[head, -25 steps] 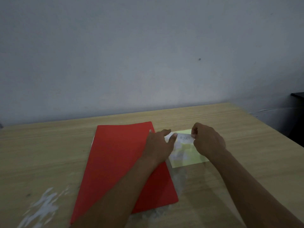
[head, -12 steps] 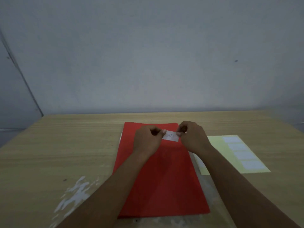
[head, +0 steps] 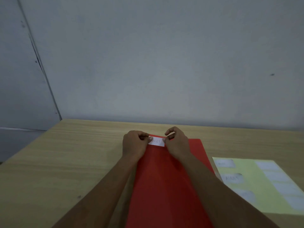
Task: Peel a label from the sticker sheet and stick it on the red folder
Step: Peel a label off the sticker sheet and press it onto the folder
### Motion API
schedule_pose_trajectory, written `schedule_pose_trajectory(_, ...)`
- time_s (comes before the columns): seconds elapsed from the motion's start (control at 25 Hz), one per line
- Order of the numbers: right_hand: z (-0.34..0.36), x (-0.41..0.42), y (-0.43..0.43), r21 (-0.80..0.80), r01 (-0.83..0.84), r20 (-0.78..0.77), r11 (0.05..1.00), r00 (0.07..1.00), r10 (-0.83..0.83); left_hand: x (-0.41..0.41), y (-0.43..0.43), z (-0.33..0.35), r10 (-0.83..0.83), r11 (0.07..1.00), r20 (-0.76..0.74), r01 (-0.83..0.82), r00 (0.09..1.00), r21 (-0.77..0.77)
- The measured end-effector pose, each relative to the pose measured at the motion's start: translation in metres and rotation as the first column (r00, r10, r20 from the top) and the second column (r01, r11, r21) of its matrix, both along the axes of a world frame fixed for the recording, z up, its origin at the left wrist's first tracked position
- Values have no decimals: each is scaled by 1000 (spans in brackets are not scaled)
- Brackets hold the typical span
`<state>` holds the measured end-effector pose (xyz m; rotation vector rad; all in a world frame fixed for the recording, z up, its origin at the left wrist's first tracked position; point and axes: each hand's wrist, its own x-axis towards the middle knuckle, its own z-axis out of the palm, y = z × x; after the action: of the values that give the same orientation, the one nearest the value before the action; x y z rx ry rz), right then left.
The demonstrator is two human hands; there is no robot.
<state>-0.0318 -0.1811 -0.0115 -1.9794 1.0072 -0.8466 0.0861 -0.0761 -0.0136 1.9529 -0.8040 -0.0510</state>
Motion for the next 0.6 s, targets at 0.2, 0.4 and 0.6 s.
schedule_pose_trajectory(0.2,-16,14,-1,11,40,-40,999,998,-39,8,-5,-15,12,1000,49,-11,999,-17)
schedule_pose_trajectory(0.4,-21,19,3,-27,96,-113,995,989,-99,7,-5,-21,22,999,93,-18,995,-46)
schedule_pose_trajectory(0.6,-26,21,4,-50,125,-128,991,983,-130,7,-6,-23,25,999,105,-20,994,-47)
